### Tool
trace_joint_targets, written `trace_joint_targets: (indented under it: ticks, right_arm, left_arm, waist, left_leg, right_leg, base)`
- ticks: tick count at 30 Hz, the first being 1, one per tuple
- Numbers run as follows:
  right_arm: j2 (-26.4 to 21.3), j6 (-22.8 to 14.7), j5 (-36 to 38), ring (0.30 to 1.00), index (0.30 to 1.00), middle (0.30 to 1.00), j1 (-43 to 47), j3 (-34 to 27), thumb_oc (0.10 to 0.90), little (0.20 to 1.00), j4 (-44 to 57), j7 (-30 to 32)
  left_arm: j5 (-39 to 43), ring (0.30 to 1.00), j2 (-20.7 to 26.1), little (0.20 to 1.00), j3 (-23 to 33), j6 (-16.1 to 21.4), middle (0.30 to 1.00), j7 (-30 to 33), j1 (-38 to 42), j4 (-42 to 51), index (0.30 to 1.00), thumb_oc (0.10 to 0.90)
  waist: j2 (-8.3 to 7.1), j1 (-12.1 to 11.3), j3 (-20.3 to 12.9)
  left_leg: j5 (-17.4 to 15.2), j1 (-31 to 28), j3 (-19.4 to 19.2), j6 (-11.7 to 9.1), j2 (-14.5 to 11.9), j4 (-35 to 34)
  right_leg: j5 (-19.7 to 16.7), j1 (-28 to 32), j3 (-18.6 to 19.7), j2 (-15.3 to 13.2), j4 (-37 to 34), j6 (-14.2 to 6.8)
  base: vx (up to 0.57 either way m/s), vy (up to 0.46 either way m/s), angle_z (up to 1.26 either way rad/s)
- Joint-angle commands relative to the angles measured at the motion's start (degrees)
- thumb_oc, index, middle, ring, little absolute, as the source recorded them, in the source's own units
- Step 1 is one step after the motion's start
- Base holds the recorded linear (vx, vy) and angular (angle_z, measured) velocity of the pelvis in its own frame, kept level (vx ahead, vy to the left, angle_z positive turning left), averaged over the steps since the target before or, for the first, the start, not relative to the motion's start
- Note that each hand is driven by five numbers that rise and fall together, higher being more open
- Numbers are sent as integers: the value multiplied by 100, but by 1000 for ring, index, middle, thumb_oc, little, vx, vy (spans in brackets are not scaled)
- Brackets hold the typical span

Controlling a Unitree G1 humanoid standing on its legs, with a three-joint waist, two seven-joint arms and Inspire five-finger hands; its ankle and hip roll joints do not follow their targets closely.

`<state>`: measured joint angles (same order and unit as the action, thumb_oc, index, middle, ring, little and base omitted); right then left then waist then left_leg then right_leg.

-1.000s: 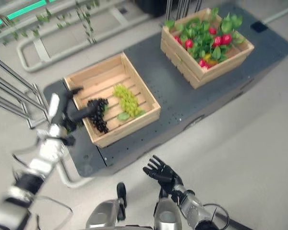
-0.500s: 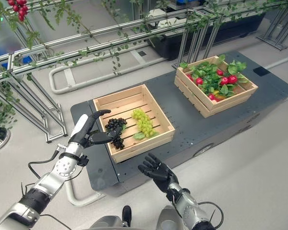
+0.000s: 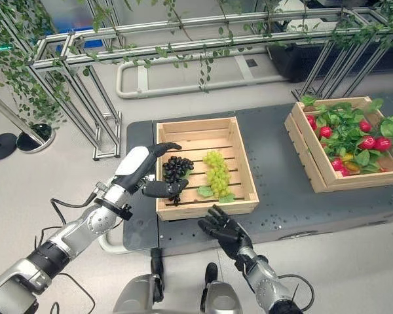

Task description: Pick up the fruits from the basket on one side to the basket on the other side

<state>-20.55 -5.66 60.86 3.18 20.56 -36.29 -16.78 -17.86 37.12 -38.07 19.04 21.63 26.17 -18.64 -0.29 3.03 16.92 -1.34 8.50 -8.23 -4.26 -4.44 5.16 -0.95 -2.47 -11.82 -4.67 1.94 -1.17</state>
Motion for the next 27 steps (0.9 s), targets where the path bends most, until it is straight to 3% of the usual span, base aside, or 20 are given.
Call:
trace_joint_targets:
  ticks: [1, 9, 18, 27]
  right_arm:
    - [174, -206, 238, 900, 900, 900, 207, -221, 800, 900, 224, -123]
    - [252, -62, 81, 900, 900, 900, 134, -151, 800, 900, 208, 3]
    - [32, -27, 263, 900, 900, 900, 471, -13, 800, 900, 279, 109]
    - [-13, 6, 421, 900, 900, 900, 886, 149, 800, 900, 85, 136]
  left_arm:
    - [308, 900, 183, 900, 488, 287, 900, 275, 742, 315, 900, 800]
    - [189, 900, 301, 900, 701, -435, 900, 559, 823, 481, 900, 800]
    - [113, 900, 488, 900, 509, -1700, 900, 1197, 1849, -7, 900, 800]
    - [438, 900, 296, 900, 83, -1926, 900, 1319, 3122, -1085, 900, 800]
  waist:
    - [31, 55, -42]
    - [27, 35, 110]
    - [-14, 156, 726]
    - [-197, 332, 1278]
  left_leg:
    - [-54, -611, -49, 163, 109, -197]
    - [-32, -615, -90, 126, 31, -346]
    - [-26, 44, -30, 20, -61, 197]
    - [-32, 771, -152, 34, -91, 691]
  right_leg:
    - [308, 294, -49, -314, -29, -328]
    - [347, 207, -125, -276, -86, -325]
    - [532, -345, -26, -240, 421, -199]
    - [522, -1124, 75, -148, 874, -143]
  base:
    - [300, 40, -13]
    - [93, -14, -3]
    - [-13, -18, 0]
    - [-46, -7, -4]
